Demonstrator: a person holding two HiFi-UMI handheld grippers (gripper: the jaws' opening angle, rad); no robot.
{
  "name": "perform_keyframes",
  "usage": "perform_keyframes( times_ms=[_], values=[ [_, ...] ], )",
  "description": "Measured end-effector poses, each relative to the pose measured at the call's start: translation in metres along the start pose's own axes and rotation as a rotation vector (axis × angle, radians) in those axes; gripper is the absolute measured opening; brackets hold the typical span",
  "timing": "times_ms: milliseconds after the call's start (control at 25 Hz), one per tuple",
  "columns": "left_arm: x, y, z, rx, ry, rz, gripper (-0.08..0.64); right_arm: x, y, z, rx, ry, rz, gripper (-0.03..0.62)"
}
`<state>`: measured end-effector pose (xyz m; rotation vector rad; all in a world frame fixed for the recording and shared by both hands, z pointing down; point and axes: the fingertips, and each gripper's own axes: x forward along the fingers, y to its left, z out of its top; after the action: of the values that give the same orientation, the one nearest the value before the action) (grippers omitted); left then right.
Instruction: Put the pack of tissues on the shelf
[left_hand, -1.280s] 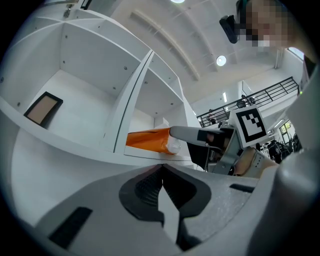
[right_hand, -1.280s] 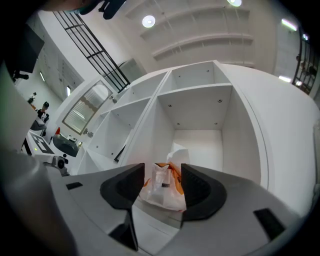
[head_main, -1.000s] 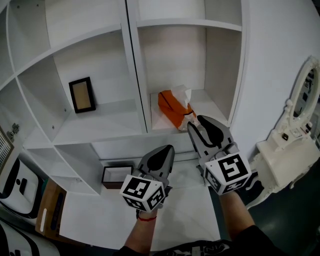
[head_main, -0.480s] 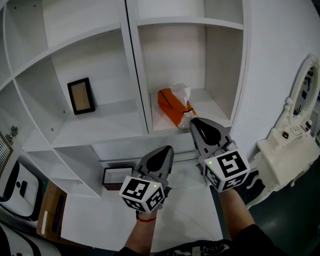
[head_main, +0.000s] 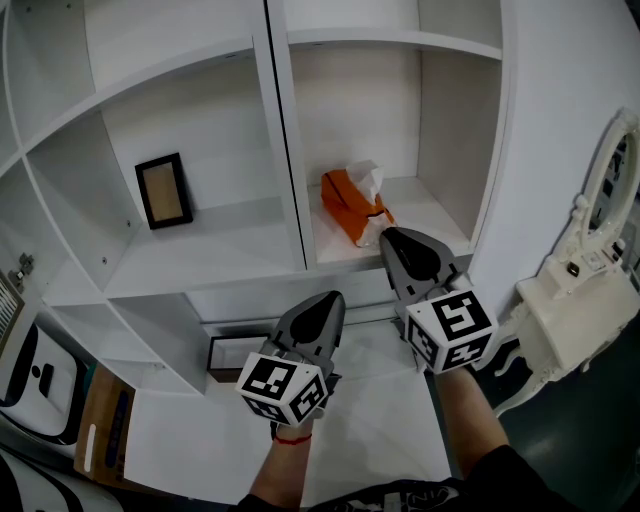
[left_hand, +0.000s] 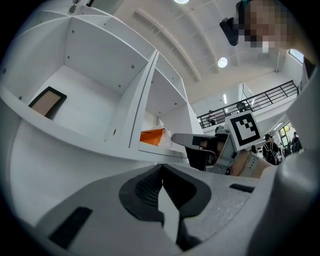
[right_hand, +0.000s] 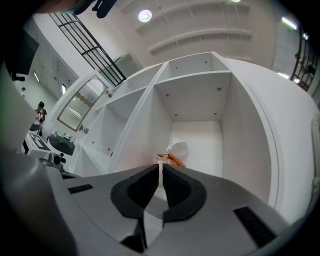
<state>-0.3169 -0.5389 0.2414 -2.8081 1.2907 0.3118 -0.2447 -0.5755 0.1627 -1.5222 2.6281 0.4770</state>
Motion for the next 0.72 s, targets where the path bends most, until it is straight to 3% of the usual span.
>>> perform_keyframes(
  times_ms=[400,720],
  values=[
    [-0.002,-0.002,-0.006,-0.013,0.006,0.007,0.008,-0.006,-0.003,0.001,0.038,-0.037,-0.014,0.025],
    [-0.001,-0.019,-0.010,0.000,0.012,0.027,0.008,-0.027,0.000,-0.007,0.057,-0.025,0.021,0.025]
  ],
)
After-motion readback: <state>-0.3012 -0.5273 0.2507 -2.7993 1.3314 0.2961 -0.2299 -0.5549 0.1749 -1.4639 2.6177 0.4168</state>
